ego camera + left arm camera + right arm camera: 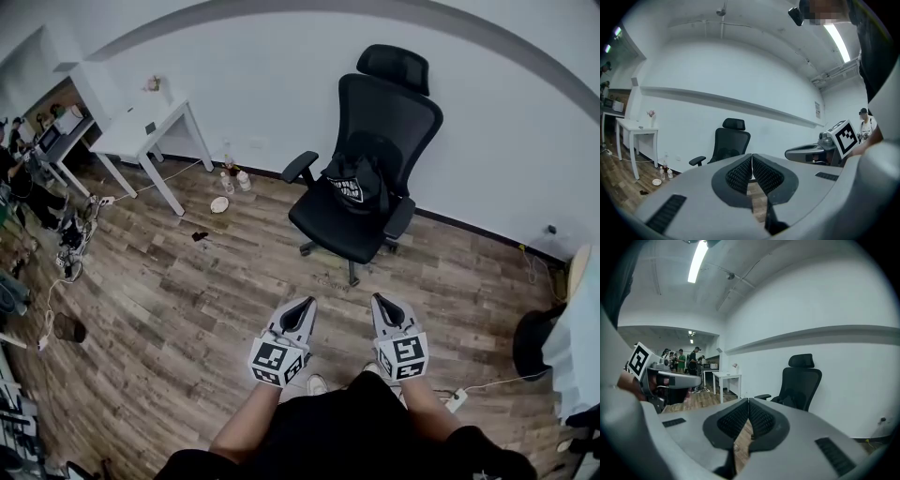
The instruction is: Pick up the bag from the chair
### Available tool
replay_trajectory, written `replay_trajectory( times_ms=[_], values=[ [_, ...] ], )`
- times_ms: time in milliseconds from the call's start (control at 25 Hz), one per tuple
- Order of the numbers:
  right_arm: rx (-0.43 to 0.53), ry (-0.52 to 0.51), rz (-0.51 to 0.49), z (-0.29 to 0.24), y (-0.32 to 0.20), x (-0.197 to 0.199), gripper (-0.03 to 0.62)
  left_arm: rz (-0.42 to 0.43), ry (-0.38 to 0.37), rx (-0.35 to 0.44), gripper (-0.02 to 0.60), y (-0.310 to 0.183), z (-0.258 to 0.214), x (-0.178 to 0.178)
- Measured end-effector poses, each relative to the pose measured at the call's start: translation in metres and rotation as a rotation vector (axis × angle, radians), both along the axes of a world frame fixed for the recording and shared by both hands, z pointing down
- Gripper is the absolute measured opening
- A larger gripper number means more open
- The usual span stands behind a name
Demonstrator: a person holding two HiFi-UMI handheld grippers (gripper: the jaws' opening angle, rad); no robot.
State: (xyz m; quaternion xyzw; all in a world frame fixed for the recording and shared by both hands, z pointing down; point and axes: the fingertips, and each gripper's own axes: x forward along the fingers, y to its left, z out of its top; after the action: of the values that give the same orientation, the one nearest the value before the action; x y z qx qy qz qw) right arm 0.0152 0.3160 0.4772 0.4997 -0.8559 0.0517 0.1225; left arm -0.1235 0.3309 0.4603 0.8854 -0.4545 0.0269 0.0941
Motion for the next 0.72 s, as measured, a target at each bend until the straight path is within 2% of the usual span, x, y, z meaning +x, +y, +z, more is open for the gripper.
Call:
replay_trajectory(
  times_ms=[360,720],
  values=[
    [-0.008,0.014,0.020,0.002,-0.019,-0.006,0.021,0.025,0.010,-0.026,0.023,-0.010,0.008,-0.008],
    [-0.022,-0.028,0.014,0.010,-0.088,0.004,0.021,0.035,-0.021,-0.033,0.023,-0.078,0.009,0.006]
  ],
)
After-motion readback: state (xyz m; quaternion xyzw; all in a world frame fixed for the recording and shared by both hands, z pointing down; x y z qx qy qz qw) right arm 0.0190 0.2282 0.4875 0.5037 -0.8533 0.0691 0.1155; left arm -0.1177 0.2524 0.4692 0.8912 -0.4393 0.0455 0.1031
